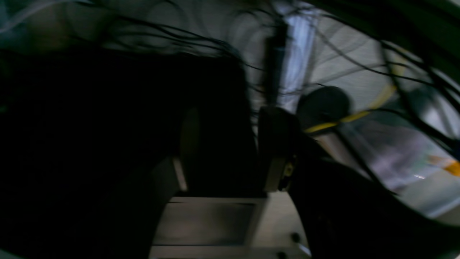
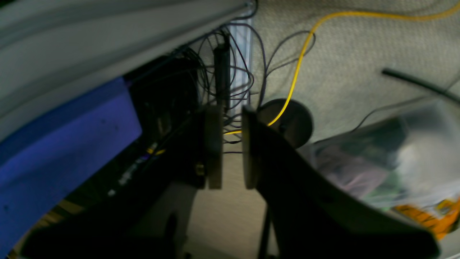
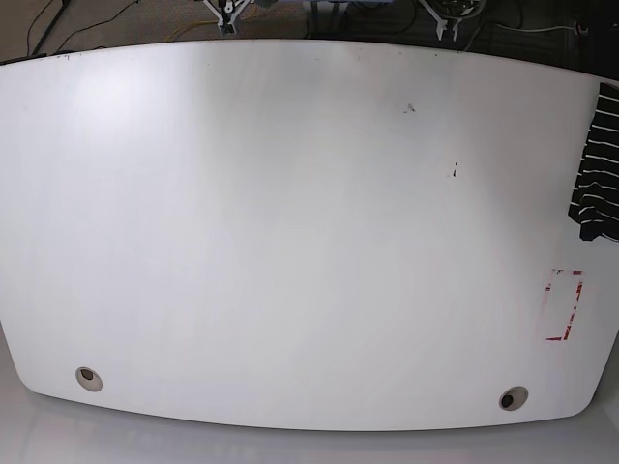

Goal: Layout the t-shirt on the table in an organized manner, then fold the t-shirt properly

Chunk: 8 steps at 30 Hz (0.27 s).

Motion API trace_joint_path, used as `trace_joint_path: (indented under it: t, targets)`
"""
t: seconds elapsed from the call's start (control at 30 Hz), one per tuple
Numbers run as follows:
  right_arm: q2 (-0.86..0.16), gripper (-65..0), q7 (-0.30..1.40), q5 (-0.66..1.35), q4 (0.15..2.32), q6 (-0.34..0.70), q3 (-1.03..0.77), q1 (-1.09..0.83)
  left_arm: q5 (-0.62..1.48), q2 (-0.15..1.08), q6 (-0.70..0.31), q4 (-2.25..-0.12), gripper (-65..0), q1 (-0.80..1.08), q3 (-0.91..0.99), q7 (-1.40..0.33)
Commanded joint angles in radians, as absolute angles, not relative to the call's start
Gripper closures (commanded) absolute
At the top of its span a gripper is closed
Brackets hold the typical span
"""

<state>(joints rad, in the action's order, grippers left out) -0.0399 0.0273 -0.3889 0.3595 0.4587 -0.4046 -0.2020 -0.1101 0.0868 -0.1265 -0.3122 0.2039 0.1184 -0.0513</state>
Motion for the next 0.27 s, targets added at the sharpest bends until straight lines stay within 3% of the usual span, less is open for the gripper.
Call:
trace_joint_path:
  t: [0.0,0.23]
  targets:
    - [-0.044,-8.7,0.024,-0.406,0.360,0.433,-0.406,-0.205,-0.110,0.088,-0.127,-0.314,-24.4,0.202,0.116,-0.045]
    - [-0.038,-8.7,0.025,-0.438,0.360,0.423,-0.406,-0.200,-0.110,0.085,-0.124,-0.314,-24.4,0.199,0.117,-0.047]
